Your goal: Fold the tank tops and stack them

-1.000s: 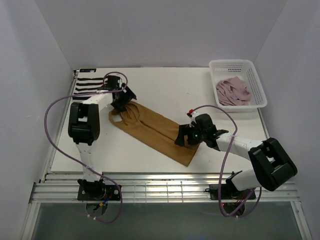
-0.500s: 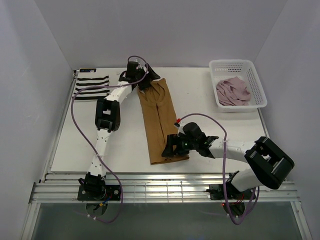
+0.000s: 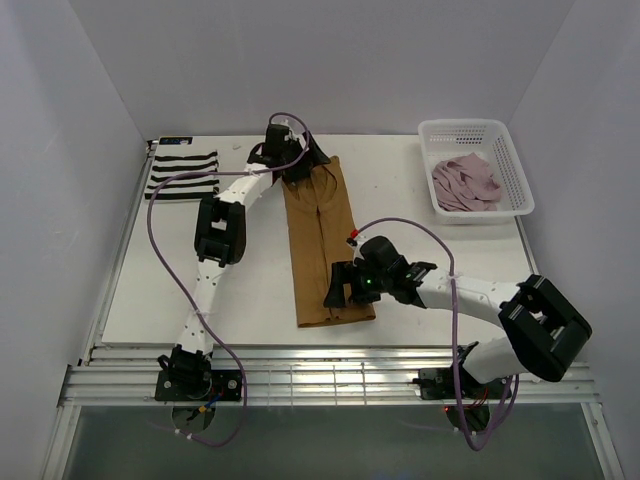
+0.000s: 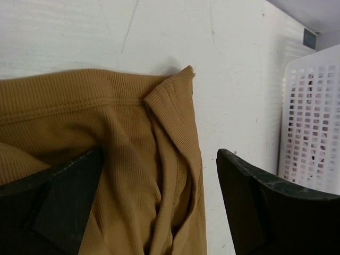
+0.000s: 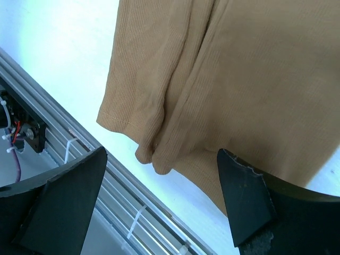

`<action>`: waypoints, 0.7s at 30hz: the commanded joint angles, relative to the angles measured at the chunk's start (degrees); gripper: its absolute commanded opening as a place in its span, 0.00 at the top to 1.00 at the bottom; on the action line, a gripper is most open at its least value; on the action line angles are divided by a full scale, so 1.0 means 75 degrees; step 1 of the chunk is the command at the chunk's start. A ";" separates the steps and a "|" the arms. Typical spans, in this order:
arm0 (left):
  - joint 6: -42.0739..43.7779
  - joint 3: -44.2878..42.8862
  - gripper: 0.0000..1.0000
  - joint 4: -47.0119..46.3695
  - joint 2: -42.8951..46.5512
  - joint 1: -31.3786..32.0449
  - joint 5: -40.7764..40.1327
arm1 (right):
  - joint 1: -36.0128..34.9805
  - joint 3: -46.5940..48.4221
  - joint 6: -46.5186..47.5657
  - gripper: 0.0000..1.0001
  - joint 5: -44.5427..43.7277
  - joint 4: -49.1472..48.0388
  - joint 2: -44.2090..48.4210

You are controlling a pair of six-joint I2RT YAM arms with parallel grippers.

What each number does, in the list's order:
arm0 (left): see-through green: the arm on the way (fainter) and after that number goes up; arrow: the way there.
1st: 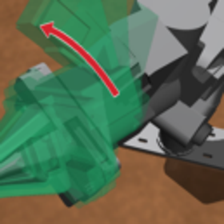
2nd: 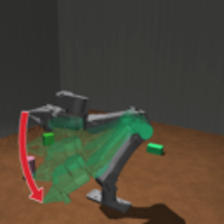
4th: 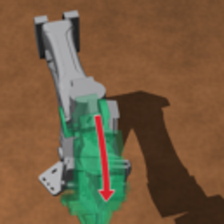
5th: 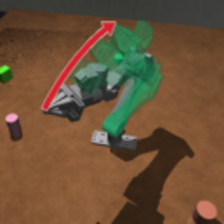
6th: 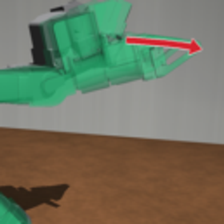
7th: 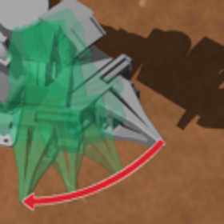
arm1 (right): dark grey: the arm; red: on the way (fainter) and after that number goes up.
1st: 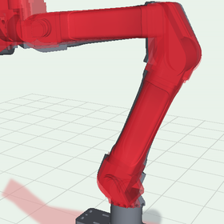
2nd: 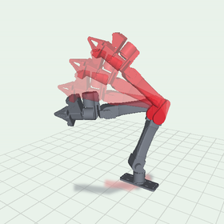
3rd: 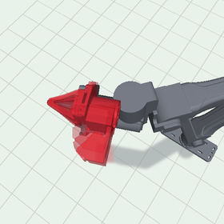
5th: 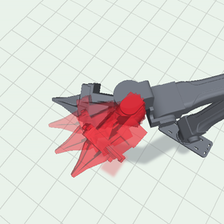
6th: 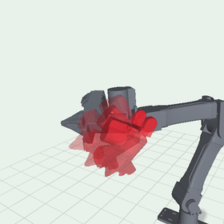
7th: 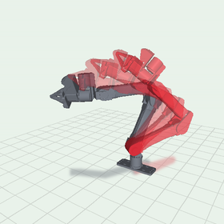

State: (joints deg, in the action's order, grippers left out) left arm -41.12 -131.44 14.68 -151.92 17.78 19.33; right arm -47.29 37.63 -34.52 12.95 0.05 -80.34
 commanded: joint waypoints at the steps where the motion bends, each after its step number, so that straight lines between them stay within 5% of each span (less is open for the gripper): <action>1: 0.0466 0.0041 0.02 0.0807 0.1059 0.0137 -0.0385 | -0.0047 0.0268 0.0092 0.10 -0.0519 0.0893 0.0539; 13: 0.1205 0.0601 0.02 0.2189 0.3121 0.0945 0.0212 | -0.0035 -0.0259 -0.0037 0.10 -0.1643 0.1785 0.2320; 17: 0.1265 0.2753 0.02 0.2531 0.4899 0.1296 -0.0701 | 0.0035 -0.0353 -0.0014 0.10 -0.1692 0.2125 0.2660; 21: 0.0402 0.6835 0.02 0.2251 0.7348 0.1800 -0.1686 | 0.0258 -0.0528 0.0091 0.10 -0.1692 0.2324 0.2742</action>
State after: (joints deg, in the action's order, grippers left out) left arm -34.15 -94.56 28.91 -106.94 29.45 12.93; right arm -46.57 35.03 -34.30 1.69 15.03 -60.90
